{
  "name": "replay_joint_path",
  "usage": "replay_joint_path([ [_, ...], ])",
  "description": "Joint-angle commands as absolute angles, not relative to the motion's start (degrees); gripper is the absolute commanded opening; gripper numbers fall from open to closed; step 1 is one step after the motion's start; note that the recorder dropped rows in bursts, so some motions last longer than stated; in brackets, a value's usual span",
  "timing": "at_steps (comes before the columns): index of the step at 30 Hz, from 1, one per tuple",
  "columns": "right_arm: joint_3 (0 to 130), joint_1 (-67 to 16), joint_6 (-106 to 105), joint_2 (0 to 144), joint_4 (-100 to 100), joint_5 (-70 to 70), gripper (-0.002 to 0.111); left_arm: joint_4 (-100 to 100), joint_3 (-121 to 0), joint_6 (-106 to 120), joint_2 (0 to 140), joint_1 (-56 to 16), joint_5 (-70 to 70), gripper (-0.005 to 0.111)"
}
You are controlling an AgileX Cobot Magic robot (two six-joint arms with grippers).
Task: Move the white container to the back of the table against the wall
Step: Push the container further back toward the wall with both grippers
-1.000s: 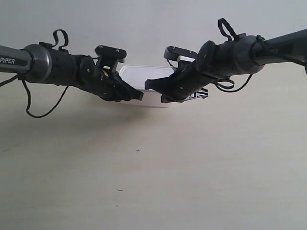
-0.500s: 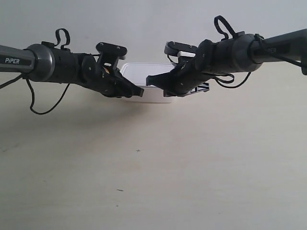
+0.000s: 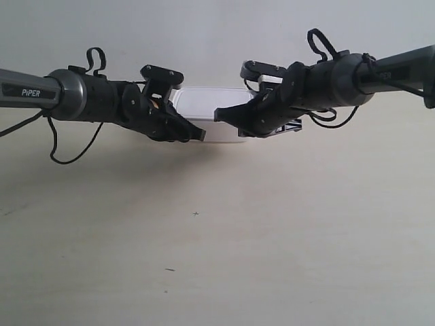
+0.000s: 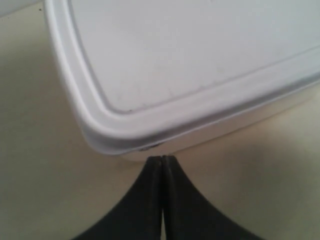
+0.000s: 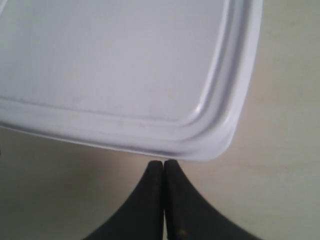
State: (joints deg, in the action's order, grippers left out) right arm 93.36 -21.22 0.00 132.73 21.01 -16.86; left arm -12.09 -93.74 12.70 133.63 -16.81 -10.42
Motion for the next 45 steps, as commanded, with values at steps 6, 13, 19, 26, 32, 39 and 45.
replay_joint_path([
  [6,96.8,-20.9,0.0,135.0,20.4,-15.0,0.0,-11.7,-94.1,13.4,133.6,-16.5,-7.3,0.0],
  [13,99.0,-20.9,0.0,136.6,20.3,-15.3,0.0,-11.0,-94.1,13.5,133.6,-16.5,-5.5,0.0],
  [19,101.4,-20.9,0.0,137.5,18.9,-15.2,0.0,-10.9,-96.9,13.6,135.7,-16.5,-6.0,0.0],
  [26,105.6,-20.9,0.0,139.7,18.9,-17.1,0.0,-10.9,-102.0,13.6,138.4,-16.5,-8.3,0.0],
  [32,106.3,-20.9,2.8,140.1,14.4,-15.9,0.0,-10.9,-102.1,13.6,138.5,-15.6,-7.1,0.0],
  [39,109.6,-20.0,5.6,142.2,12.4,-17.5,0.0,-10.9,-102.1,13.6,138.5,-14.5,-6.4,0.0],
  [45,113.2,-20.0,5.6,144.1,12.4,-19.2,0.0,-10.9,-102.1,13.6,138.7,-14.5,-4.1,0.0],
])
